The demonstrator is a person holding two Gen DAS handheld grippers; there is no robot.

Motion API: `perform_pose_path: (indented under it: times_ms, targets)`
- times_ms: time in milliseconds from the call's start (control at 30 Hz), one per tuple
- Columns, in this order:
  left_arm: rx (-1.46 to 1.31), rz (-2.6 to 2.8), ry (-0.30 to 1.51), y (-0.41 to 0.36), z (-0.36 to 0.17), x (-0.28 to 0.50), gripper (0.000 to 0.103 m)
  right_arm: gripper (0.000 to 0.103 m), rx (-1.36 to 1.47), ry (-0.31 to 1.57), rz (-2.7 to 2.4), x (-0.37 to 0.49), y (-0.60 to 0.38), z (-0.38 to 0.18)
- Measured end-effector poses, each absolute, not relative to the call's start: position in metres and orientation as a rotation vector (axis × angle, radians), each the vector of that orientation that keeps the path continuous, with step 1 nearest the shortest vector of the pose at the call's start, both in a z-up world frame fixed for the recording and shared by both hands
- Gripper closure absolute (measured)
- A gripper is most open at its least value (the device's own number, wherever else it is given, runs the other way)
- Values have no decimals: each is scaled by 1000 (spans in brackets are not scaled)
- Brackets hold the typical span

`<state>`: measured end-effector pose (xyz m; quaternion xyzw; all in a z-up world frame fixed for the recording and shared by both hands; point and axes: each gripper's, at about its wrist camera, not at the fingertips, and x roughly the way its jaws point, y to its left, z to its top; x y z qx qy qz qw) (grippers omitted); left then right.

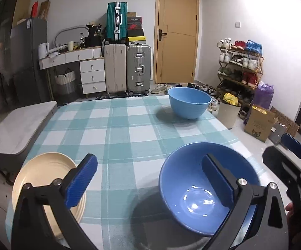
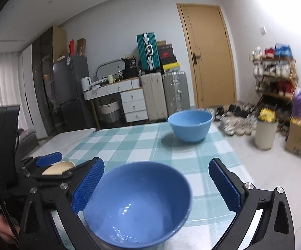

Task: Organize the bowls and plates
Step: 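Withdraw the open left tool from the stacked blue bowls, then move the left tool toward the last lone blue bowl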

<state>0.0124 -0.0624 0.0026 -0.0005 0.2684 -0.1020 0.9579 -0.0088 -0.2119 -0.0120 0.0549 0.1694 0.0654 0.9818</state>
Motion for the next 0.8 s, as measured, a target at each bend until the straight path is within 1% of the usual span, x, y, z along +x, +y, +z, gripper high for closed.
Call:
perform_pose_path:
  times_ms: [133, 400, 567, 700, 800]
  targets:
    - [20, -203, 561, -64, 8, 3, 1, 1, 59, 318, 105, -28, -209, -4]
    - [9, -203, 507, -61, 29, -28, 0, 1, 87, 312, 125, -57, -210, 19]
    - [-43, -232, 510, -53, 39, -34, 0, 1, 41, 263, 119, -79, -205, 37]
    - [-58, -219, 494, -46, 48, -32, 0, 1, 37, 258, 102, -85, -208, 49]
    - [-30, -201, 526, -44, 54, -20, 0, 1, 58, 266, 102, -81, -214, 60]
